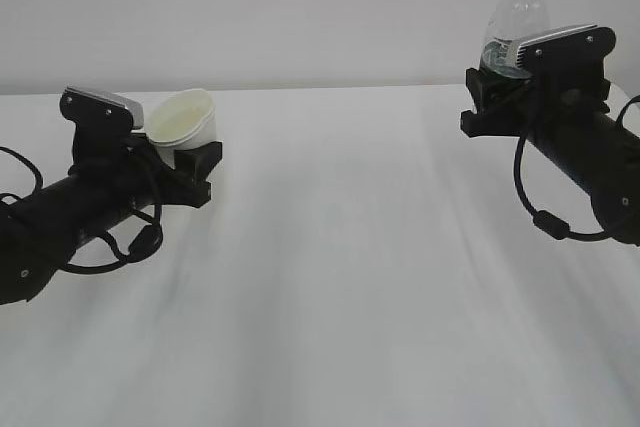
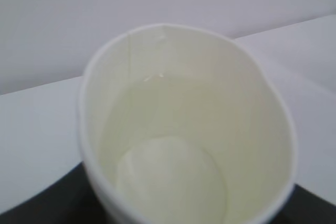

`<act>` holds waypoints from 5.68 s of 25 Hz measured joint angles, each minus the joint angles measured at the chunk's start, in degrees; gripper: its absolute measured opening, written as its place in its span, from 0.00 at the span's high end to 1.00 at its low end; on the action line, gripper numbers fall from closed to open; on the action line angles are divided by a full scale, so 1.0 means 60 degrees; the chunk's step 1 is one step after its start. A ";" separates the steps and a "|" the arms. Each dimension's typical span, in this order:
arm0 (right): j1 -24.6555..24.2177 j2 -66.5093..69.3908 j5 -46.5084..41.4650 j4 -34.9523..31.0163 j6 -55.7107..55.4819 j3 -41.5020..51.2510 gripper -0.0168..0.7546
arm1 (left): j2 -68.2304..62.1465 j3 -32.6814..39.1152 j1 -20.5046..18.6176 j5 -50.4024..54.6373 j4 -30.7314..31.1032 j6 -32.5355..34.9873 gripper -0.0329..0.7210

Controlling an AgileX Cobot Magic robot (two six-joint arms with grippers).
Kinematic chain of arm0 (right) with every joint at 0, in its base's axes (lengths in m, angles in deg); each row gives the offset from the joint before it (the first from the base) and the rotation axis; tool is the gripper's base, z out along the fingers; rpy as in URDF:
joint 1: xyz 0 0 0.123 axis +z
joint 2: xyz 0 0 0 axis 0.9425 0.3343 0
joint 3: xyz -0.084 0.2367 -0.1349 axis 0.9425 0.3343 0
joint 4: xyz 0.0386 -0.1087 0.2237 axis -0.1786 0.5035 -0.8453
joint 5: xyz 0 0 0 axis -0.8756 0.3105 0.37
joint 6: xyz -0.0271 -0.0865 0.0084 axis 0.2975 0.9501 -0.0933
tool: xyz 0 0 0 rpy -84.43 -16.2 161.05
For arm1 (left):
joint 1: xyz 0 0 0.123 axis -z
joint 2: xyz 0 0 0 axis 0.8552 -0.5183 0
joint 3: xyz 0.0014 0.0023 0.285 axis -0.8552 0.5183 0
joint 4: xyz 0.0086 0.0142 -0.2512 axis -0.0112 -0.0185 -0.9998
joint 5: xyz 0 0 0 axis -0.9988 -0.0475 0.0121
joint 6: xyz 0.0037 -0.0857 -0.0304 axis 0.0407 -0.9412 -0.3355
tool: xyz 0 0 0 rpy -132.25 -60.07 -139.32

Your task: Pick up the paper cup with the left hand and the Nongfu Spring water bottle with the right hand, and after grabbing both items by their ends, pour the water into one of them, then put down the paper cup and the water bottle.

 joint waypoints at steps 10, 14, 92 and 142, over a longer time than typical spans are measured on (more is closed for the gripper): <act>0.0000 0.0000 -0.0097 -0.0022 0.0038 0.0000 0.38 | 0.0000 0.0000 -0.1065 0.0000 0.0000 0.0102 0.38; 0.0000 0.0000 -0.0097 -0.0043 0.0038 0.0000 0.39 | 0.0000 0.0000 -0.1396 0.0000 -0.0149 0.0253 0.38; 0.0000 0.0000 -0.0660 -0.0080 0.0100 0.0000 0.39 | -0.1583 0.0000 -0.2261 -0.0784 -0.1097 0.0766 0.13; 0.0000 0.0000 -0.1058 -0.0839 -0.0542 0.0000 0.39 | 0.1676 0.3039 -0.2223 -0.0839 0.2818 -0.0513 0.18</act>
